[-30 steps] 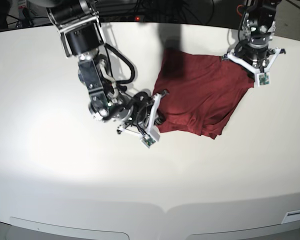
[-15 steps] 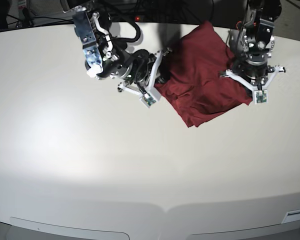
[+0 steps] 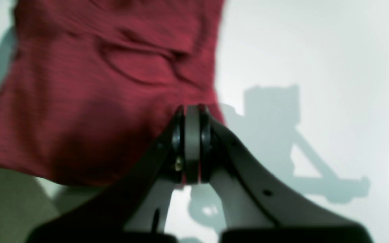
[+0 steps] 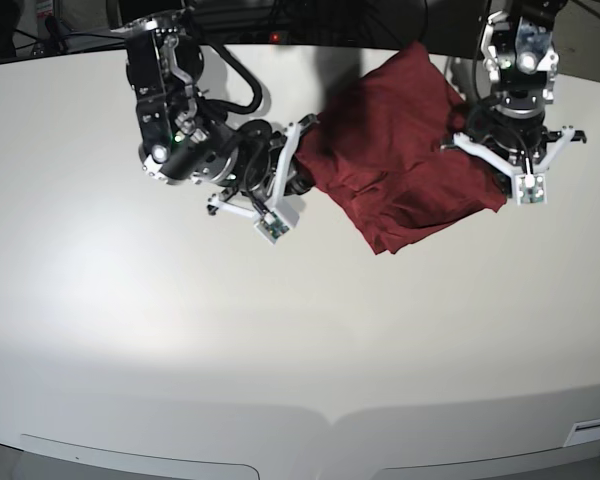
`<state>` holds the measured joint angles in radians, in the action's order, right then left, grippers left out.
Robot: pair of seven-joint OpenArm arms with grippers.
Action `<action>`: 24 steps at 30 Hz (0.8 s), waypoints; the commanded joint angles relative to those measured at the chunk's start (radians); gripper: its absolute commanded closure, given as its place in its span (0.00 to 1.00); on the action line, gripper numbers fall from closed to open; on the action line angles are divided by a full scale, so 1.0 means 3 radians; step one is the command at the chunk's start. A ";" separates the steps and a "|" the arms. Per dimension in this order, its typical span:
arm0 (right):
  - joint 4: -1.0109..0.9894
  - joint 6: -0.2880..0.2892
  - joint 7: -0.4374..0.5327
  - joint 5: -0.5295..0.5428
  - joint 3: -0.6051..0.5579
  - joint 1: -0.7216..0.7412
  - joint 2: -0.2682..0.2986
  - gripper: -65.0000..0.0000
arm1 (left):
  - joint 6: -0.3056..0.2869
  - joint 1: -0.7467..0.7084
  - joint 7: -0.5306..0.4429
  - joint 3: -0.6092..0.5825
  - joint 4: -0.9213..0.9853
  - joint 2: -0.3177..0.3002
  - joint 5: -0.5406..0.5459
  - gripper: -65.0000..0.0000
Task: Fold the T-shirt properly
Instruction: 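Pull the grasped edge with the right gripper while the left gripper holds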
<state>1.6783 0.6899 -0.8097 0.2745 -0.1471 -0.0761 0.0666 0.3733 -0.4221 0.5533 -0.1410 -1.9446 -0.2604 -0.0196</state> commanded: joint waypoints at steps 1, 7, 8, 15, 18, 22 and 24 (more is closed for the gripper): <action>0.0065 0.0027 0.0034 0.0058 0.0045 0.0041 0.0000 1.00 | 0.0027 -0.0083 -0.0076 0.0013 -0.0066 -0.0020 -0.0031 1.00; 0.0061 0.0027 -0.0037 0.0057 0.0125 -0.0058 0.0000 1.00 | 0.0024 -0.0568 -0.0431 0.0009 -0.0058 -0.0011 0.0327 1.00; 0.0061 0.0027 -0.0037 0.0057 0.0125 -0.0089 0.0000 1.00 | 0.0025 -0.0608 -0.0502 0.0009 -0.0048 0.0004 0.0354 1.00; 0.0056 0.0027 -0.0058 0.0058 0.0125 -0.0238 0.0000 1.00 | -0.0292 -0.0460 -0.0552 0.0009 0.0383 0.0264 0.0504 1.00; 0.0056 0.0027 -0.0099 0.0058 0.0118 -0.0259 -0.0001 1.00 | -0.0301 -0.0285 -0.0552 0.0009 0.0537 0.0308 0.0505 1.00; 0.0056 0.0027 -0.0099 0.0060 0.0118 -0.0314 -0.0001 1.00 | -0.0301 -0.0033 -0.0553 0.0009 0.0726 0.0313 0.0507 1.00; 0.0056 0.0027 -0.0098 0.0064 0.0118 -0.0338 -0.0001 1.00 | -0.0317 0.0095 -0.0552 0.0009 0.0818 0.0315 0.0515 1.00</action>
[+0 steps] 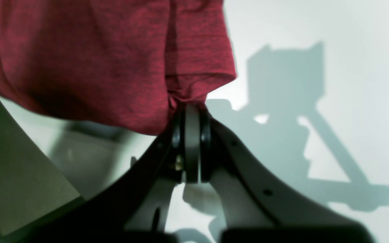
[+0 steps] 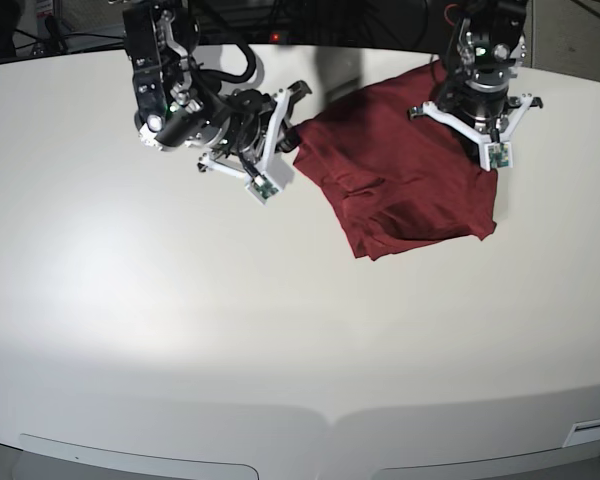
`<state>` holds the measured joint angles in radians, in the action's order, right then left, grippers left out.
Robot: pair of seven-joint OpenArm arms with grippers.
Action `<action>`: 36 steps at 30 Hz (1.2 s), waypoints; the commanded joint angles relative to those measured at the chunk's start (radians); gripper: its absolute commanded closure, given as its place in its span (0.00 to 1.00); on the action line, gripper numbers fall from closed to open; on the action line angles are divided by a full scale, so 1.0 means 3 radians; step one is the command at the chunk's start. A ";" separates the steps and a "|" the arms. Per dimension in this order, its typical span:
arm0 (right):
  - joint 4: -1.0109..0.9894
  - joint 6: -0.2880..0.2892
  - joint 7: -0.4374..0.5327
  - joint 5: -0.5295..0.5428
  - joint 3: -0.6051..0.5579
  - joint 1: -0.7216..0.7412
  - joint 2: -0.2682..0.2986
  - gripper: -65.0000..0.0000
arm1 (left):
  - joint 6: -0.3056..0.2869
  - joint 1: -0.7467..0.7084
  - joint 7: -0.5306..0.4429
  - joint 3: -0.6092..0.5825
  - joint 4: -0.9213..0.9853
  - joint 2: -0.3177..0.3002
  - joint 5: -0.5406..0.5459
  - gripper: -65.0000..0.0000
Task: Fold the T-shirt properly
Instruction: 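Pull the grasped edge with the right gripper while the left gripper holds, then tuck and straighten the red square's edge with the right gripper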
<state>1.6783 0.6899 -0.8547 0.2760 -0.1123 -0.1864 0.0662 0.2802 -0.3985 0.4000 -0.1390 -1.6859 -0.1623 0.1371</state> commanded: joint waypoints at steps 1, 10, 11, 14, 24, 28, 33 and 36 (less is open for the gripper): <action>0.0056 0.0027 0.0051 0.0070 0.0000 0.0020 0.0000 1.00 | -0.0047 0.0080 -0.0041 0.0003 -0.0004 -0.0013 0.0027 1.00; 0.0056 0.0027 -0.0070 0.0315 -0.0224 -0.0017 0.0000 1.00 | -0.0401 0.0566 -0.0053 0.0000 0.0431 0.0069 0.0244 1.00; 0.0056 0.0027 -0.0060 0.0315 -0.0234 -0.0011 0.0001 1.00 | -0.0401 0.0584 -0.0057 0.0000 0.0431 0.0067 0.0244 1.00; 0.0056 0.0027 -0.0023 0.0317 -0.0209 0.0070 0.0001 1.00 | -0.0401 0.0628 -0.0079 0.0000 0.0423 0.0065 0.0243 1.00; 0.0056 0.0027 0.0114 0.0132 -0.0079 0.0605 -0.0022 0.79 | -0.0401 0.0618 -0.0029 0.0000 0.0397 0.0067 0.0245 1.00; -0.0020 0.0027 0.0256 0.0037 -0.0085 0.0713 -0.0025 0.57 | -0.0401 0.0618 -0.0015 0.0000 0.0397 0.0069 0.0245 1.00; -0.0529 0.0027 0.0318 0.0053 -0.0085 0.0924 -0.0027 0.57 | -0.0401 0.0618 -0.0015 0.0000 0.0397 0.0069 0.0247 1.00; -0.0834 0.0027 0.0352 0.0120 -0.0085 0.1108 -0.0027 0.57 | -0.0401 0.0618 -0.0017 0.0000 0.0397 0.0069 0.0245 1.00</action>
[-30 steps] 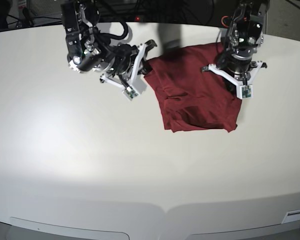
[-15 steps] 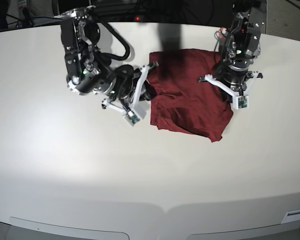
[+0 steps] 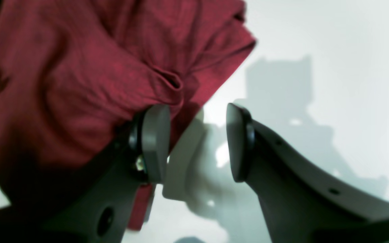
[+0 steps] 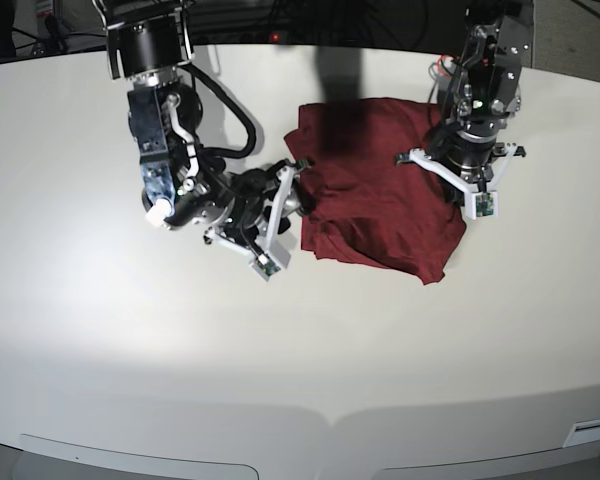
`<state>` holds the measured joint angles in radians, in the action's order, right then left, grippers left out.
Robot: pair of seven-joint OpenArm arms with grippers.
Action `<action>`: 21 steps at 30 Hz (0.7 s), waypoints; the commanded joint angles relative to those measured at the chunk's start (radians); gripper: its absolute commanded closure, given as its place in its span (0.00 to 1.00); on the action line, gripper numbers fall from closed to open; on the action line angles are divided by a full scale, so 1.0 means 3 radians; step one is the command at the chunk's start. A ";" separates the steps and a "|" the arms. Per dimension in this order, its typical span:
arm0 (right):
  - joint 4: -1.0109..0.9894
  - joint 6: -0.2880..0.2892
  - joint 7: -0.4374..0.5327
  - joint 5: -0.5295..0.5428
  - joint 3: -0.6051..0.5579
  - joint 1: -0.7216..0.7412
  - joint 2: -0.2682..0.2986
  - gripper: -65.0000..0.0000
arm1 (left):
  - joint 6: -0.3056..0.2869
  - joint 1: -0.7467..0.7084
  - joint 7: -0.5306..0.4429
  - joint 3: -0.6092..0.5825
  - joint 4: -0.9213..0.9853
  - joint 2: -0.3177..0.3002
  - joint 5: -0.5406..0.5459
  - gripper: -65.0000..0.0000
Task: Fold the T-shirt properly
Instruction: 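Tuck and straighten the red square's edge with the right gripper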
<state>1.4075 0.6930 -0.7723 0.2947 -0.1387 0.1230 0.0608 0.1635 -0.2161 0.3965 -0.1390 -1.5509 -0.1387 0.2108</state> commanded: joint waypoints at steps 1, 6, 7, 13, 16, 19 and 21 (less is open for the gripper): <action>0.0003 0.0017 0.0078 0.0112 0.0003 0.0130 -0.0009 0.57 | -0.0011 0.0010 -0.0005 0.0000 -0.0053 -0.0010 0.0000 1.00; -0.0072 0.0017 -0.0060 0.0370 0.0003 0.0229 -0.0009 0.57 | -0.0011 0.0010 -0.0006 0.0000 -0.0053 -0.0011 0.0000 1.00; -0.0071 0.0017 -0.0135 0.0470 0.0003 0.0228 -0.0010 0.57 | -0.0011 0.0010 -0.0006 0.0000 -0.0053 -0.0011 0.0000 1.00; -0.0051 0.0017 -0.0549 0.1166 0.0004 0.0228 -0.0008 0.57 | -0.0011 0.0010 -0.0005 0.0000 -0.0053 -0.0011 0.0000 1.00; -0.0051 0.0017 -0.0617 0.1316 0.0003 0.0228 -0.0009 0.57 | -0.0011 0.0010 -0.0004 0.0000 -0.0052 -0.0011 0.0000 1.00; -0.0051 0.0017 -0.0651 0.1312 0.0004 0.0229 -0.0008 0.57 | -0.0011 0.0010 -0.0005 0.0000 -0.0052 -0.0011 0.0000 1.00; -0.0051 0.0017 -0.0661 0.1311 0.0004 0.0228 -0.0008 0.57 | -0.0011 0.0010 -0.0004 0.0000 -0.0052 -0.0010 0.0000 1.00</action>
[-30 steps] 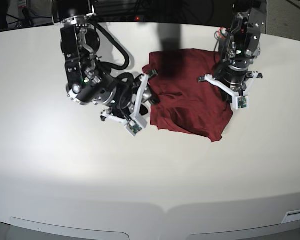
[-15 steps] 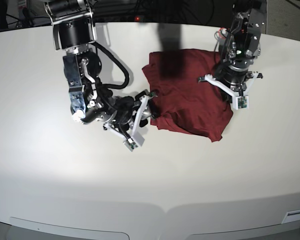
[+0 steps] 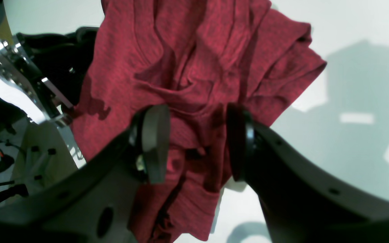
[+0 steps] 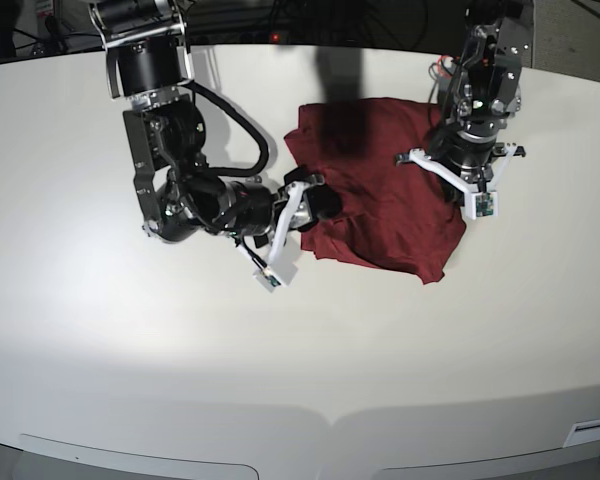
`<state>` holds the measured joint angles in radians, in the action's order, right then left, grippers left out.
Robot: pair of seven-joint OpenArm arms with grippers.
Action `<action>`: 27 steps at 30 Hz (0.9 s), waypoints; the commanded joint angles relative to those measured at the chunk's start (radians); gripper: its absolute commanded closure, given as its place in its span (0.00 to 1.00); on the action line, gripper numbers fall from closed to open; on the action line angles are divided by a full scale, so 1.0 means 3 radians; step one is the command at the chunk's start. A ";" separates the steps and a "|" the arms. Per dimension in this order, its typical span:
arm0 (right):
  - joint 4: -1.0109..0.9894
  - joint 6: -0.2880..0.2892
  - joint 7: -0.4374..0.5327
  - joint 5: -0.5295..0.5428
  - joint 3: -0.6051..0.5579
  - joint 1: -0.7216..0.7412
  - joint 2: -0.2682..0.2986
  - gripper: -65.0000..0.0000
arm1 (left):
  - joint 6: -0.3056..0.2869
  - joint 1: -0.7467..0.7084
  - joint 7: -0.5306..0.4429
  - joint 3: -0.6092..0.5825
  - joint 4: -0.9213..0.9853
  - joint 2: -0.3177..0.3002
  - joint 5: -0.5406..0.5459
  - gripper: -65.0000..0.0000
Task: Fold the T-shirt properly
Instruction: 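Tuck and straighten the red square's edge with the right gripper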
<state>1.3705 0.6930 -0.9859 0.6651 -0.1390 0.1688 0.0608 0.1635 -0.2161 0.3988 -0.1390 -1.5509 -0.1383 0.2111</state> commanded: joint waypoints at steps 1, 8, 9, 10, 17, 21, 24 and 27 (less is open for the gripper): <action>0.0072 0.0017 0.0051 0.0076 0.0005 0.0075 -0.0008 0.57 | -0.0011 0.0010 -0.0013 0.0000 -0.0052 -0.0011 -0.0001 1.00; 0.0072 0.0017 -0.0051 0.0079 0.0004 0.0182 -0.0010 0.57 | -0.0011 0.0011 -0.0038 0.0000 -0.0052 -0.0010 -0.0131 1.00; 0.0071 0.0017 -0.0122 0.0079 0.0004 0.0210 -0.0010 0.57 | -0.0011 0.0011 -0.0038 0.0000 -0.0052 -0.0010 -0.0183 1.00; 0.0071 0.0017 -0.0197 0.0080 0.0004 0.0230 -0.0010 0.57 | -0.0011 0.0011 -0.0037 0.0000 -0.0052 -0.0011 -0.0224 1.00; 0.0071 0.0017 -0.0464 0.0080 0.0004 0.0263 -0.0010 0.57 | -0.0011 0.0020 -0.0038 0.0000 -0.0052 -0.0011 -0.0303 1.00; 0.0071 0.0017 -0.0572 0.0079 0.0005 0.0258 -0.0008 0.57 | -0.0011 0.0020 -0.0039 0.0000 -0.0052 -0.0011 -0.0303 1.00; 0.0071 0.0017 -0.0593 0.0079 0.0005 0.0258 -0.0008 0.60 | -0.0011 0.0020 -0.0039 0.0000 -0.0052 -0.0010 -0.0303 1.00; 0.0071 0.0017 -0.0579 0.0079 0.0005 0.0258 -0.0009 0.72 | -0.0011 0.0019 -0.0038 0.0000 -0.0052 -0.0010 -0.0303 1.00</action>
<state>1.3716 0.6930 -1.1721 0.6659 -0.1390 0.2260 0.0605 0.1600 -0.2161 0.4026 -0.1390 -1.5509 -0.1383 0.1280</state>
